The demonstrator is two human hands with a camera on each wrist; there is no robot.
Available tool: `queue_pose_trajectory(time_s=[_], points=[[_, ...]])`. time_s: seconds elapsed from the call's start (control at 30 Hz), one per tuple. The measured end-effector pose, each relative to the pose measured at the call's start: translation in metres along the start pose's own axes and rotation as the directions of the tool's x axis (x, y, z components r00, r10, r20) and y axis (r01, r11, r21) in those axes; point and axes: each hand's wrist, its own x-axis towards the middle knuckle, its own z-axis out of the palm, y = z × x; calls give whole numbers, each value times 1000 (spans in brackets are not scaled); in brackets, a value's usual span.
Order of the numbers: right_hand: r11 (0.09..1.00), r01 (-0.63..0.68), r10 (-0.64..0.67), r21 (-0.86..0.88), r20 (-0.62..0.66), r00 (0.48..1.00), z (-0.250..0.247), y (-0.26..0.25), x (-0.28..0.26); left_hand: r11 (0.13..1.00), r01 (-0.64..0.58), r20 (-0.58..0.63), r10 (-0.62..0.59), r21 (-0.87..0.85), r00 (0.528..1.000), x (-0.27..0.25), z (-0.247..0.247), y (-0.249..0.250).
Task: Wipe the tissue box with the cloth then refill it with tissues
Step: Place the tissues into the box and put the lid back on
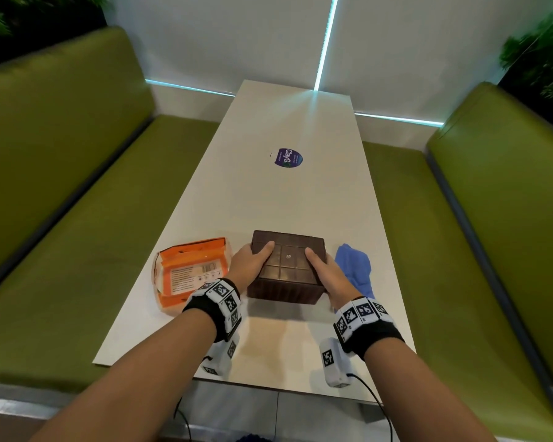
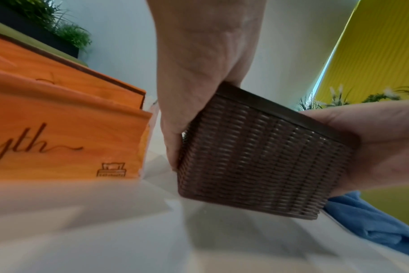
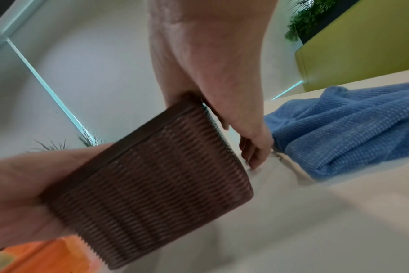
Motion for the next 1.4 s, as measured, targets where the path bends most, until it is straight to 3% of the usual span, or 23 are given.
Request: queue_pose_trajectory(time_s=[0.2,0.37,0.5,0.7,0.77,0.83,0.87,0.93,1.07,1.13,1.23,1.33,1.4], points=[[996,37,-40,-77,-42,998,6,-4,0,999,29,-14,-29,-21,999,1,2,2],[995,-65,66,81,-15,998,5,-7,-8,987,1,36,5,-160,999,-14,1,4],[987,-70,69,144,12,998,-2,-30,-26,950,-50,61,73,-309,995,-34,-4,16],[957,170,-173,237,-9,985,-17,-32,-47,864,-131,130,220,-486,967,-68,-29,41],[951,92,-124,296,89,988,-21,-31,-51,874,-162,94,229,-458,969,-76,-40,47],[925,-11,-67,379,192,979,-27,-30,-51,919,-244,83,282,-311,956,-84,-47,50],[914,-64,-37,401,239,970,-31,-31,-51,929,-315,88,336,-195,938,-90,-48,51],[890,-165,28,426,309,951,-40,-32,-49,865,-501,105,496,22,862,-103,-47,51],[878,-355,194,321,440,877,-50,-36,-53,572,-784,210,758,241,617,-124,-48,47],[867,-420,247,269,501,830,-51,-36,-57,420,-856,306,808,300,504,-130,-51,45],[875,-439,297,204,489,820,-52,-38,-65,242,-923,423,833,300,356,-137,-54,40],[875,-444,334,195,421,843,-53,-38,-71,185,-933,439,843,309,312,-133,-59,29],[876,-425,316,229,393,863,-55,-33,-73,194,-905,426,831,378,356,-125,-64,19]])
